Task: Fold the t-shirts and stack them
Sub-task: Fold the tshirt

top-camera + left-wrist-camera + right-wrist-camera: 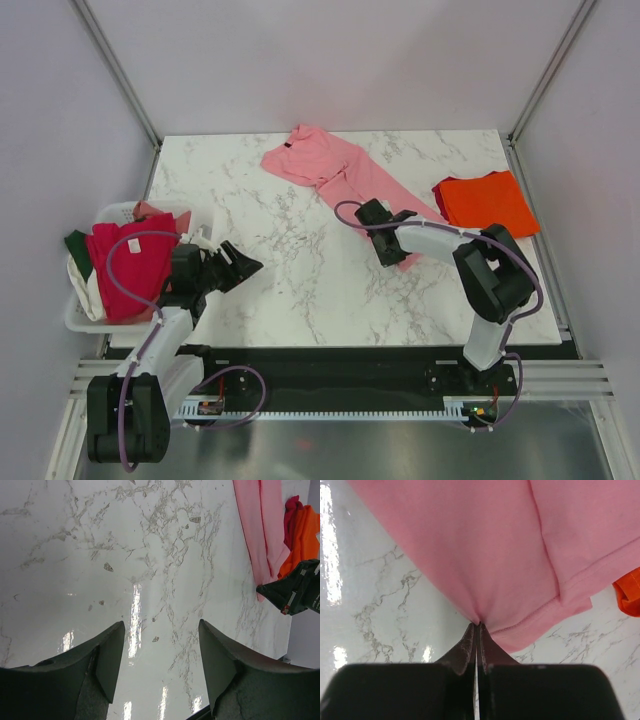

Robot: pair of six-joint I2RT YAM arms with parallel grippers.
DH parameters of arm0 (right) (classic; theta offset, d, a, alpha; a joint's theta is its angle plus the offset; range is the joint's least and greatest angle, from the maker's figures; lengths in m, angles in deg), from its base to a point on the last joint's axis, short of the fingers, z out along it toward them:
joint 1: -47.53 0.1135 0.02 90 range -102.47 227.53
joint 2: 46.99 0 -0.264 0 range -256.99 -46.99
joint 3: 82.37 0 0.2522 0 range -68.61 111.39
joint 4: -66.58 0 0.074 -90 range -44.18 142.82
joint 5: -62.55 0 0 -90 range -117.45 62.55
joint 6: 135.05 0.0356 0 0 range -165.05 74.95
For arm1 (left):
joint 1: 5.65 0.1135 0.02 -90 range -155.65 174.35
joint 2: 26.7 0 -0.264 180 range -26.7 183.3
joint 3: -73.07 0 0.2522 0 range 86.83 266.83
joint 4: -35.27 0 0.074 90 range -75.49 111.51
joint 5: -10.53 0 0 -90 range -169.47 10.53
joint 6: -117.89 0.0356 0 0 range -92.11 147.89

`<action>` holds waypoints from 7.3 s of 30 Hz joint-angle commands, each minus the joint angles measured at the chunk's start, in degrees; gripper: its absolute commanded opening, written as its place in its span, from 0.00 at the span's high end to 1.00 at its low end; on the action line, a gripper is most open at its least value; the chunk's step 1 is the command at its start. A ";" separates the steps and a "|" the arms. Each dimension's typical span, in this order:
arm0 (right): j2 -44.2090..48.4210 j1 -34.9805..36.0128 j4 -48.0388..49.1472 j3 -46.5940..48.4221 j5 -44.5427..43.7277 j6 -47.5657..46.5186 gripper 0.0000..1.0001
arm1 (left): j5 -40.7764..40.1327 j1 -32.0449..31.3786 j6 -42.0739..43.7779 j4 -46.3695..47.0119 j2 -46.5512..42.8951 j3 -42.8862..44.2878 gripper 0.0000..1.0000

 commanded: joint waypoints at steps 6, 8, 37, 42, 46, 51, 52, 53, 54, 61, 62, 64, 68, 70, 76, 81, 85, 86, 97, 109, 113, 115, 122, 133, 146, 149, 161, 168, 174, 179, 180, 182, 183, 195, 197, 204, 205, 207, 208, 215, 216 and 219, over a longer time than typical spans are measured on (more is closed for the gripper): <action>0.28 15.44 -0.11 1.20 14.07 15.69 1.00 | -0.20 -0.07 2.45 1.75 -0.42 -0.16 0.32; -2.34 23.00 3.48 5.48 16.89 21.73 0.99 | -0.29 -0.07 2.45 1.66 -0.33 -0.16 0.32; 28.84 6.15 6.93 -23.57 21.73 22.83 0.52 | -7.67 -30.03 -18.29 -6.16 2.73 2.03 0.35; 28.93 4.48 7.63 -25.51 22.17 21.34 0.52 | -9.26 -33.99 -20.40 -3.97 5.56 2.39 0.35; 29.19 4.30 9.99 -28.84 25.24 21.86 0.56 | -9.52 -35.40 -21.01 -3.44 6.70 2.48 0.35; 29.80 4.39 13.08 -32.27 28.76 23.18 0.81 | -8.64 -35.49 -20.22 -3.79 5.74 2.21 0.35; 30.33 4.48 13.95 -33.32 29.20 23.79 0.82 | -8.56 -35.49 -20.22 -4.14 5.48 2.04 0.35; 30.68 4.83 14.31 -33.86 30.34 24.14 0.85 | -8.38 -35.49 -20.14 -4.32 5.30 1.69 0.35; 30.94 5.09 14.57 -34.30 30.61 24.50 0.86 | -8.38 -35.49 -20.05 -4.67 5.12 1.60 0.35; 34.28 6.68 14.75 -36.06 31.49 26.43 0.82 | -6.88 -35.49 -20.66 -5.02 6.00 0.63 0.36; 34.20 6.76 14.75 -36.06 31.49 26.35 0.82 | -6.88 -35.58 -20.66 -5.02 6.00 0.63 0.37; 33.94 6.67 14.75 -35.88 31.58 26.35 0.79 | -6.80 -35.58 -20.66 -4.94 6.00 0.72 0.40; 33.41 6.68 14.84 -35.79 31.31 26.08 0.60 | -7.41 -35.76 -20.49 -6.25 6.00 0.81 0.43; 33.67 6.68 14.84 -35.80 30.96 26.08 0.60 | -7.85 -35.67 -20.40 -7.30 6.26 0.72 0.46; 32.27 6.76 15.37 -35.27 30.52 25.29 0.68 | -8.20 -37.07 -21.54 -8.18 8.55 0.46 0.50; 32.00 6.68 16.33 -35.62 30.70 25.03 0.71 | -10.13 -38.83 -23.38 -8.89 9.77 0.63 0.50; 31.56 6.68 16.77 -35.62 30.96 24.59 0.72 | -11.45 -40.67 -24.09 -8.54 13.19 2.56 0.56; 31.48 6.68 16.86 -35.62 30.96 24.50 0.72 | -11.89 -41.11 -24.53 -7.93 13.56 2.48 0.57; 35.86 6.68 14.14 -34.39 30.96 23.71 1.00 | -11.72 -42.61 -28.40 -6.51 7.41 -0.52 0.98; 37.81 4.13 7.98 -25.43 27.36 20.37 1.00 | -11.46 -41.03 -29.37 -11.44 3.62 6.42 0.98; 34.30 1.85 7.90 -20.69 27.36 18.09 1.00 | -9.52 -37.17 -27.26 -10.91 6.87 9.85 0.98; 32.71 0.71 7.98 -18.75 27.36 17.21 1.00 | -7.86 -34.10 -26.03 -10.13 8.28 11.52 0.98; 22.18 -5.09 8.77 -7.52 28.76 14.66 1.00 | -4.08 -26.53 -22.25 -7.92 18.98 19.60 0.98; 3.10 -10.20 8.86 11.48 32.02 13.25 1.00 | -5.39 -20.11 -19.52 -6.61 33.58 33.14 0.98; -14.13 -13.10 5.70 31.78 33.42 12.63 1.00 | -2.40 -14.66 -19.17 -4.85 48.36 44.83 0.98; -17.47 -13.45 4.82 36.18 33.77 12.90 1.00 | -1.26 -13.70 -19.43 -4.76 52.22 48.00 0.98; -10.38 -14.42 12.28 27.51 31.32 11.85 0.29 | -1.60 -11.59 -12.50 -6.41 49.44 48.90 0.30; 0.70 -14.42 15.36 8.52 36.85 10.70 0.38 | -2.49 -14.04 -11.08 -6.69 38.62 34.48 0.32; 3.53 -14.42 16.07 1.30 40.19 9.91 0.38 | -3.11 -15.45 -10.65 -6.60 36.32 29.20 0.39; 1.77 -14.42 18.09 -1.43 41.95 9.82 0.46 | -3.19 -15.72 -10.20 -6.25 36.23 27.26 0.45; 1.16 -14.33 18.61 -1.69 42.56 9.91 0.48 | -3.19 -15.80 -10.20 -6.08 36.41 27.17 0.46; 0.45 -14.42 19.41 -1.69 42.83 10.17 0.52 | -3.02 -16.15 -10.03 -5.90 37.11 27.43 0.48; 0.10 -14.42 19.67 -1.61 43.26 10.26 0.53 | -2.84 -16.24 -9.94 -5.90 37.37 27.52 0.49; -3.42 -14.33 21.17 -1.34 42.92 10.26 0.85 | -3.81 -18.27 -9.41 -5.90 42.39 28.84 0.57; -3.33 -14.42 20.99 -1.52 43.18 10.17 0.97 | -4.16 -18.27 -9.33 -5.90 43.00 28.93 0.57; -2.45 -14.33 21.08 -1.96 44.41 10.35 1.00 | -4.77 -18.53 -9.50 -5.55 45.64 30.69 0.58; -2.28 -14.33 21.17 -2.04 44.50 10.35 1.00 | -4.95 -18.62 -9.41 -5.38 45.90 31.21 0.58; -1.84 -14.33 21.08 -2.39 44.58 10.35 1.00 | -5.48 -18.62 -8.98 -5.20 46.25 31.83 0.58; -1.75 -14.33 21.08 -2.48 44.59 10.26 1.00 | -5.48 -18.53 -8.89 -5.28 46.78 32.70 0.58; 0.97 -13.63 20.99 -5.73 44.41 10.70 1.00 | -5.04 -18.53 -7.31 -5.73 46.79 33.24 0.98; 2.37 -13.19 21.08 -7.39 44.32 10.79 1.00 | -4.86 -18.53 -6.87 -5.73 46.26 32.63 0.98; 5.80 -11.53 21.26 -11.25 43.53 11.40 1.00 | -3.37 -18.62 -5.73 -5.99 43.54 29.29 0.98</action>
